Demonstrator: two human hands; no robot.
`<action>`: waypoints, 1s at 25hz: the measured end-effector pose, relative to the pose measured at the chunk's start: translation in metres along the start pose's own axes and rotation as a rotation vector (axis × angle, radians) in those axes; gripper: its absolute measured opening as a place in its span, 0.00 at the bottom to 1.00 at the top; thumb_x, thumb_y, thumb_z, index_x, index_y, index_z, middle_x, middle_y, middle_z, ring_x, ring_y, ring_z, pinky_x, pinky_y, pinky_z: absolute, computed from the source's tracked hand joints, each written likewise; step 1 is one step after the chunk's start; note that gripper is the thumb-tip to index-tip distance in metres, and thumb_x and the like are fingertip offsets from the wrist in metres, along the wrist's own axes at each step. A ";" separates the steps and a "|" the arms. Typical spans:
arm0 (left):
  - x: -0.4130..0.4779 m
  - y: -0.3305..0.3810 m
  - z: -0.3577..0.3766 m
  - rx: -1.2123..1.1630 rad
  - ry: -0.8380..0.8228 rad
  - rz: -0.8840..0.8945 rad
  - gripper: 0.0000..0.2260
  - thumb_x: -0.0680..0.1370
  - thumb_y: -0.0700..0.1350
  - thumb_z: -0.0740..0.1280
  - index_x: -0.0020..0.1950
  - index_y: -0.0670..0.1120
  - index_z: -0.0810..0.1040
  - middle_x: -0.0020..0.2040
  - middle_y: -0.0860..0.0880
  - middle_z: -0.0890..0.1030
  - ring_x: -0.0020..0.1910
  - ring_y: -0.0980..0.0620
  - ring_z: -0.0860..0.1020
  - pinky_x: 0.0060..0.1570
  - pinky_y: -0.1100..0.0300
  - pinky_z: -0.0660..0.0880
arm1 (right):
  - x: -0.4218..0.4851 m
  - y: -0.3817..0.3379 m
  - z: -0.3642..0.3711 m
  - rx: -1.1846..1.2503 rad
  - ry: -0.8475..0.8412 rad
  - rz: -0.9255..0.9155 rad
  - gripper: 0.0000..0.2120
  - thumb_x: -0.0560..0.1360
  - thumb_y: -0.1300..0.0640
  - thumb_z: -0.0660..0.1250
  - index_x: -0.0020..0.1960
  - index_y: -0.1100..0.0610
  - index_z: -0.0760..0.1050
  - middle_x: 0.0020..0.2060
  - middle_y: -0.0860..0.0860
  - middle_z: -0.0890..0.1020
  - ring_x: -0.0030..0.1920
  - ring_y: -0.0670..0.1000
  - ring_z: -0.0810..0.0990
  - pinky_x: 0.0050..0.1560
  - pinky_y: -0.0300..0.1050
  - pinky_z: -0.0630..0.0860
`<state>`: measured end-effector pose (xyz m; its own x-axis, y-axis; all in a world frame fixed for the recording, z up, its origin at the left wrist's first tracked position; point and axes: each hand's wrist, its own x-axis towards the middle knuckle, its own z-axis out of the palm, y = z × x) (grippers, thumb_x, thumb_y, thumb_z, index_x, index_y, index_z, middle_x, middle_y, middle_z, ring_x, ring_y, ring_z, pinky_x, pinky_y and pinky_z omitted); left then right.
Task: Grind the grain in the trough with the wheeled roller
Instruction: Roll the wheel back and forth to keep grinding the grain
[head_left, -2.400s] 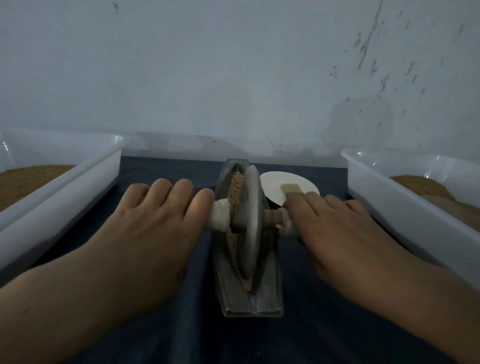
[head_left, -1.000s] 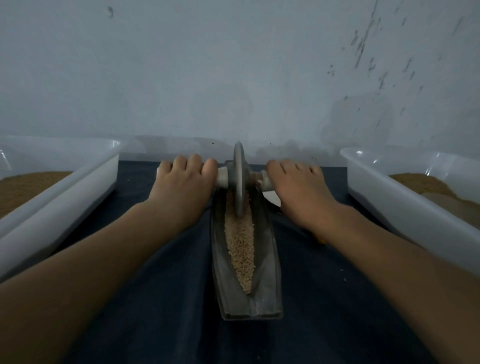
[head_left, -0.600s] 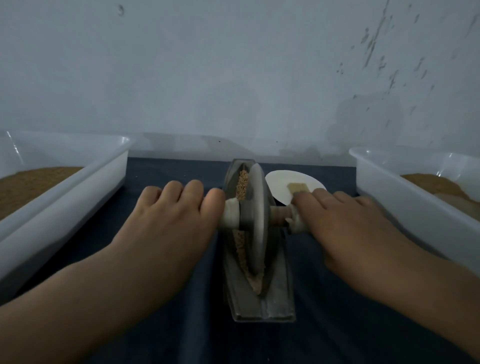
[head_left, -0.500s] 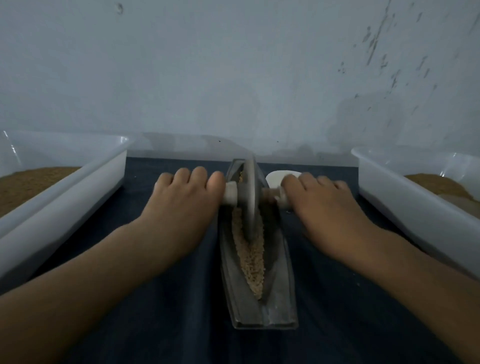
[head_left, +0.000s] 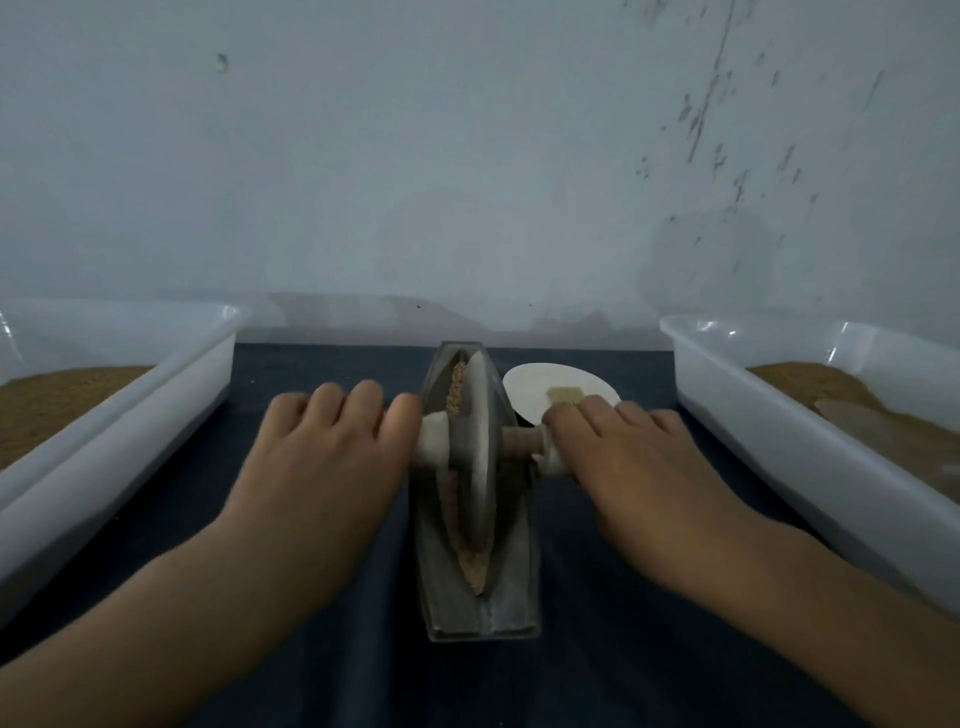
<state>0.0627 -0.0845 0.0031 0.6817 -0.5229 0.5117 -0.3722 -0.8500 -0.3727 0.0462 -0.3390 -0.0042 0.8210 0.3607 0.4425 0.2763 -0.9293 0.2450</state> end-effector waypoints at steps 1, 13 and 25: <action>-0.011 -0.003 -0.007 -0.041 0.077 0.019 0.21 0.63 0.36 0.55 0.54 0.46 0.72 0.44 0.46 0.72 0.39 0.42 0.72 0.39 0.49 0.67 | -0.010 -0.002 -0.008 -0.002 0.040 -0.013 0.32 0.61 0.64 0.72 0.60 0.47 0.65 0.48 0.46 0.73 0.42 0.49 0.67 0.43 0.50 0.66; 0.072 -0.016 0.069 -0.006 -0.137 -0.208 0.19 0.78 0.47 0.63 0.66 0.46 0.62 0.61 0.45 0.71 0.58 0.43 0.73 0.59 0.47 0.72 | 0.101 0.012 0.030 -0.110 -0.026 0.151 0.26 0.71 0.64 0.68 0.65 0.53 0.64 0.59 0.54 0.73 0.57 0.57 0.71 0.56 0.52 0.65; -0.002 -0.007 0.013 -0.001 -0.056 -0.005 0.23 0.62 0.35 0.65 0.56 0.47 0.66 0.46 0.47 0.72 0.40 0.45 0.72 0.39 0.51 0.65 | 0.012 -0.004 -0.007 -0.083 -0.074 0.050 0.31 0.65 0.60 0.73 0.63 0.47 0.64 0.52 0.47 0.73 0.47 0.52 0.71 0.47 0.51 0.67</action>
<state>0.0727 -0.0765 -0.0054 0.7175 -0.5143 0.4697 -0.3696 -0.8527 -0.3692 0.0509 -0.3302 0.0061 0.8682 0.3048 0.3916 0.1947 -0.9351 0.2962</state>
